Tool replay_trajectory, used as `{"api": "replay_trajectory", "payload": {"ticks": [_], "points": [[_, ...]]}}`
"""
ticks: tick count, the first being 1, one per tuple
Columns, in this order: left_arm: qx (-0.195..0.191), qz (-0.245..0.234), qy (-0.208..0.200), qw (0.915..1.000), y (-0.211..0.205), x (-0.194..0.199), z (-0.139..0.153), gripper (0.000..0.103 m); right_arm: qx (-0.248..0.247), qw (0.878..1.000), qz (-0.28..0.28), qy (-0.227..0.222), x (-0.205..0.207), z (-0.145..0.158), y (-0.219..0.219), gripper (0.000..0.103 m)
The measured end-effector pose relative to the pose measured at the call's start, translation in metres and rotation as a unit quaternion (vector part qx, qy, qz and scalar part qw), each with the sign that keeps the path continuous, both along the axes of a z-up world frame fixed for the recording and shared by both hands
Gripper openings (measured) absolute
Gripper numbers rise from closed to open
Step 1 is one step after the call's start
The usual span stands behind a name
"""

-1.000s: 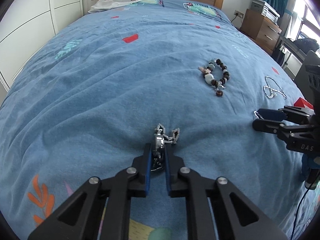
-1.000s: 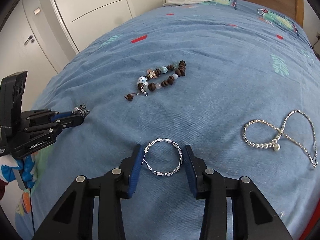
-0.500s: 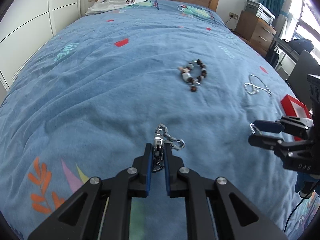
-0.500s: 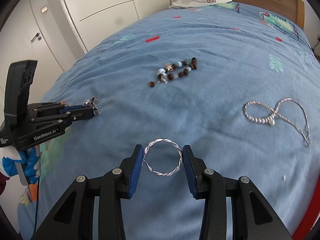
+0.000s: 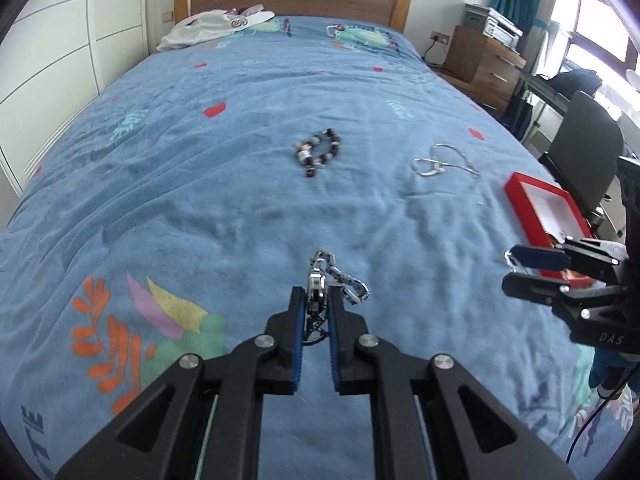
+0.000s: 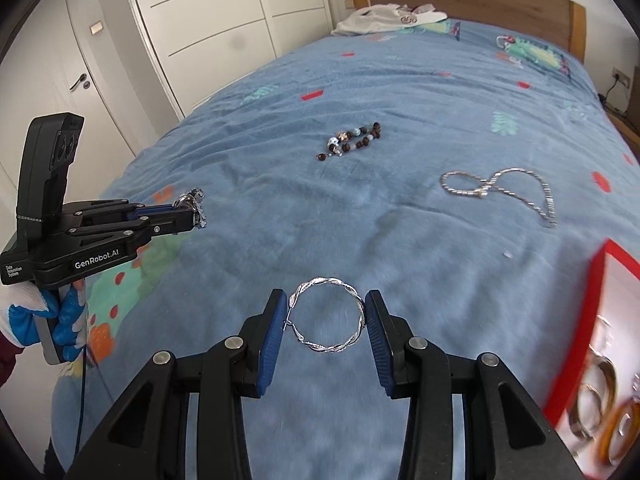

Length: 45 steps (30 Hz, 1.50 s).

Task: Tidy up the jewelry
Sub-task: 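Carry the charm piece and twisted hoop into the red box and release both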

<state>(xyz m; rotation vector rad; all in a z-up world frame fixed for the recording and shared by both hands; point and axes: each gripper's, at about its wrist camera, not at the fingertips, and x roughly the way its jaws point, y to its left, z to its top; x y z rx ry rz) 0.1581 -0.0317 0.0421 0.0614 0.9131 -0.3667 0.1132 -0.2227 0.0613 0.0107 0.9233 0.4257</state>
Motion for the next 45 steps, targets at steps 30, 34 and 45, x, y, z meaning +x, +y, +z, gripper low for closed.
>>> {"api": "replay_trajectory", "payload": {"ticks": [30, 34, 45], "points": [[-0.021, -0.138, -0.024, 0.99, -0.192, -0.073, 0.062, 0.01, -0.014, 0.988, -0.146, -0.049, -0.12, 0.058, -0.197, 0.04], [-0.018, -0.16, -0.015, 0.9869, -0.23, -0.059, 0.054, 0.01, -0.019, 0.986, -0.163, -0.043, -0.107, 0.051, -0.228, 0.04], [-0.014, -0.211, 0.012, 0.9774, -0.328, -0.009, 0.018, 0.01, -0.024, 0.985, -0.168, -0.018, -0.033, 0.016, -0.288, 0.04]]}}
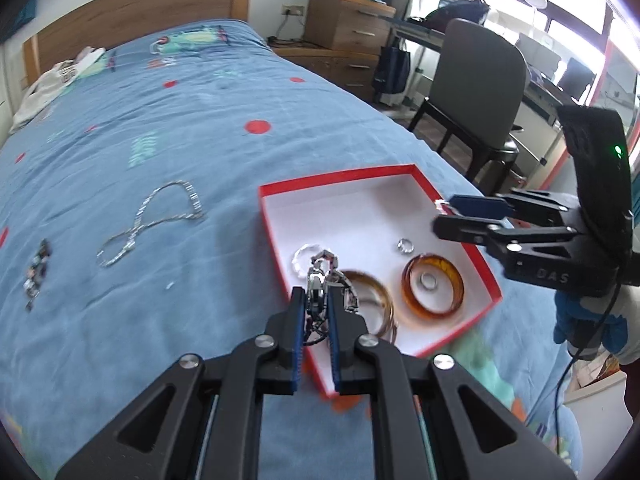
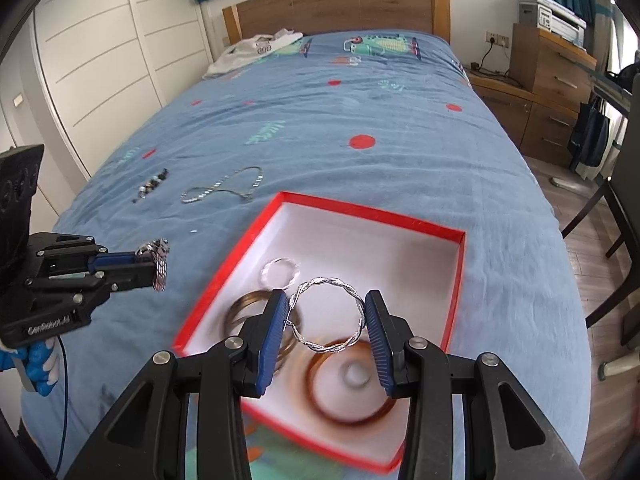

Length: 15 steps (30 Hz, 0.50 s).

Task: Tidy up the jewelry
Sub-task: 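Carry the charm piece and twisted hoop into the red box and release both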

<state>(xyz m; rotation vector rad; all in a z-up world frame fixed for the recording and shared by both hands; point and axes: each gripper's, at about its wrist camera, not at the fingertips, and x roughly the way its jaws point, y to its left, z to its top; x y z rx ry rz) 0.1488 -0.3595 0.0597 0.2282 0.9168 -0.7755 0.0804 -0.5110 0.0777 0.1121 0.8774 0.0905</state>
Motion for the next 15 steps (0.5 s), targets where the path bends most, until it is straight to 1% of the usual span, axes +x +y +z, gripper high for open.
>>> {"api": "replay_trajectory", "payload": {"ticks": [6, 11, 15], "points": [[0.013, -0.017, 0.005, 0.9998, -0.038, 0.023, -0.021, 0.01, -0.006, 1.0, 0.004, 0.018, 0.031, -0.021, -0.023, 0.04], [0.025, -0.02, 0.01, 0.9994, -0.058, 0.041, -0.037, 0.01, -0.019, 0.999, 0.014, 0.037, 0.048, -0.037, -0.035, 0.04], [0.038, -0.012, 0.014, 0.9991, -0.07, 0.059, -0.05, 0.01, -0.03, 0.998, 0.022, 0.052, 0.061, -0.049, -0.042, 0.04]]}}
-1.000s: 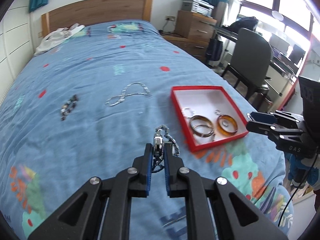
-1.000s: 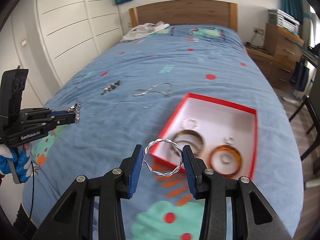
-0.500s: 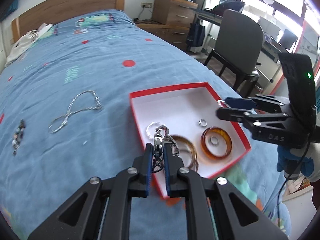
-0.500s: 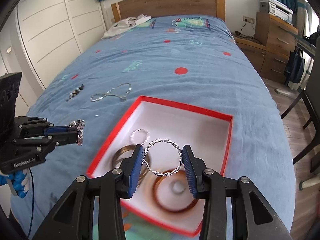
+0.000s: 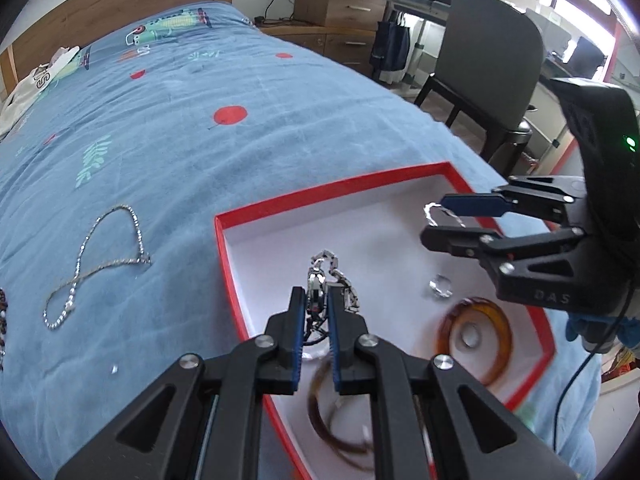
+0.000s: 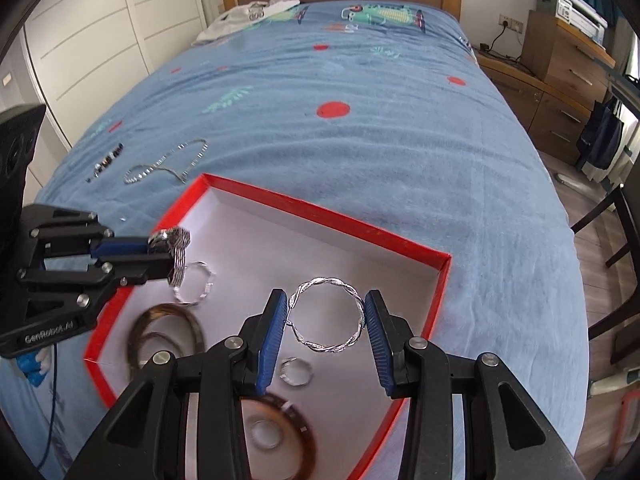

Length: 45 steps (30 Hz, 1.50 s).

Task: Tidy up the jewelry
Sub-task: 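Carry the charm piece and twisted hoop into the red box and release both, then lift both open tools away from the box toward the bracelet and necklace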

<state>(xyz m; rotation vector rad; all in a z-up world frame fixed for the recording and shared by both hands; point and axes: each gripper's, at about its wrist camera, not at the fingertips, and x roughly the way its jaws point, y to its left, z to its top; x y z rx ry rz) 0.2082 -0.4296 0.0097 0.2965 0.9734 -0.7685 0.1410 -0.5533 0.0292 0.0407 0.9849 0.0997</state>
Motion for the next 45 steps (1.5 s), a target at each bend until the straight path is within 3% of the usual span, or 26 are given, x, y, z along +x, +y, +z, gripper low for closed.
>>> {"api": "replay_trajectory", "payload": {"ticks": [8, 19, 33, 39, 45], "points": [[0.018, 0.007, 0.003, 0.9998, -0.009, 0.023, -0.018, 0.01, -0.029, 0.999, 0.031, 0.018, 0.016, -0.014, 0.003, 0.04], [0.012, 0.01, 0.002, 0.9999, -0.01, 0.026, -0.028, 0.011, -0.081, 0.994, 0.073, 0.03, 0.022, -0.026, 0.019, 0.04], [0.021, 0.009, -0.005, 0.9997, -0.011, 0.027, -0.031, 0.012, -0.102, 0.99, 0.087, 0.038, 0.018, -0.024, 0.021, 0.04], [0.015, 0.011, 0.002, 0.9998, -0.013, 0.026, -0.03, 0.018, -0.103, 0.99, 0.091, 0.04, 0.012, -0.023, 0.024, 0.041], [0.016, 0.004, -0.001, 0.9999, -0.018, 0.018, -0.026, 0.039, -0.101, 0.991, 0.085, 0.034, 0.003, -0.016, 0.023, 0.042]]}}
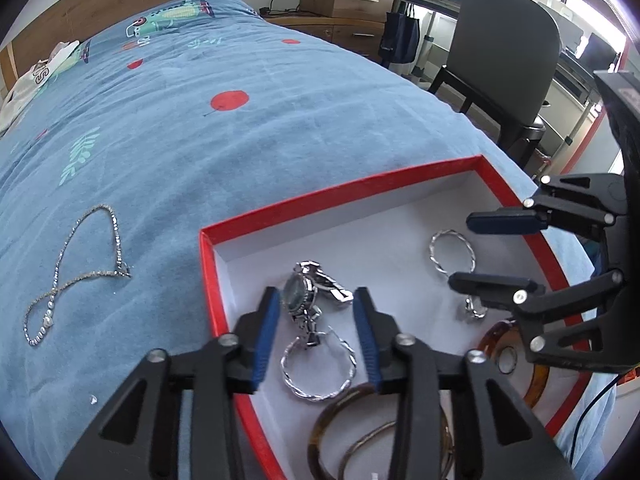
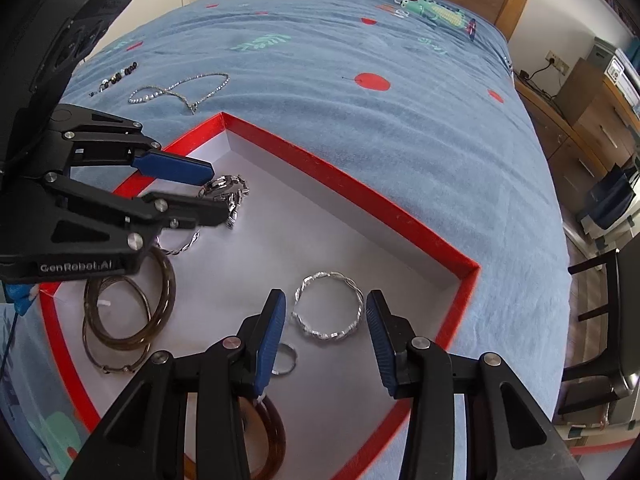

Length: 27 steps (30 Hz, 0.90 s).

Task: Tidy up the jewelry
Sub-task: 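Lift both open tools away from the box toward the bracelet and necklace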

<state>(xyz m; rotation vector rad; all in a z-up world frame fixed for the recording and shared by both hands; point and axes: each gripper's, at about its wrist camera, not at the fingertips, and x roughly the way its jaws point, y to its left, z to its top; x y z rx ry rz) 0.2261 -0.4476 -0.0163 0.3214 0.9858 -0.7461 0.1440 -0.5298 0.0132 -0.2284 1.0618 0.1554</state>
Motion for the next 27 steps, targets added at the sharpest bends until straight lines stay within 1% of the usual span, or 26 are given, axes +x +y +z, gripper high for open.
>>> {"api": "replay_trajectory", "payload": {"ticks": [6, 8, 13, 20, 27], "points": [[0.0, 0.005, 0.004, 1.0, 0.004, -0.005, 0.005, 0.041, 0.001, 1.0, -0.016, -0.014, -0.018, 0.017, -0.012, 0.042], [0.001, 0.006, 0.003, 1.0, 0.005, -0.008, 0.009, 0.041, 0.009, 0.999, -0.021, -0.022, -0.026, 0.026, -0.017, 0.042], [-0.008, 0.001, 0.002, 1.0, 0.013, -0.023, 0.03, 0.042, 0.017, 0.998, -0.038, -0.037, -0.044, 0.044, -0.02, 0.043], [-0.022, 0.025, -0.02, 0.9993, 0.041, -0.055, 0.071, 0.046, 0.025, 0.997, -0.048, -0.051, -0.078, 0.068, -0.006, 0.045], [-0.018, 0.056, -0.068, 0.996, 0.089, -0.101, 0.106, 0.048, 0.04, 0.996, -0.052, -0.066, -0.117, 0.09, 0.022, 0.047]]}}
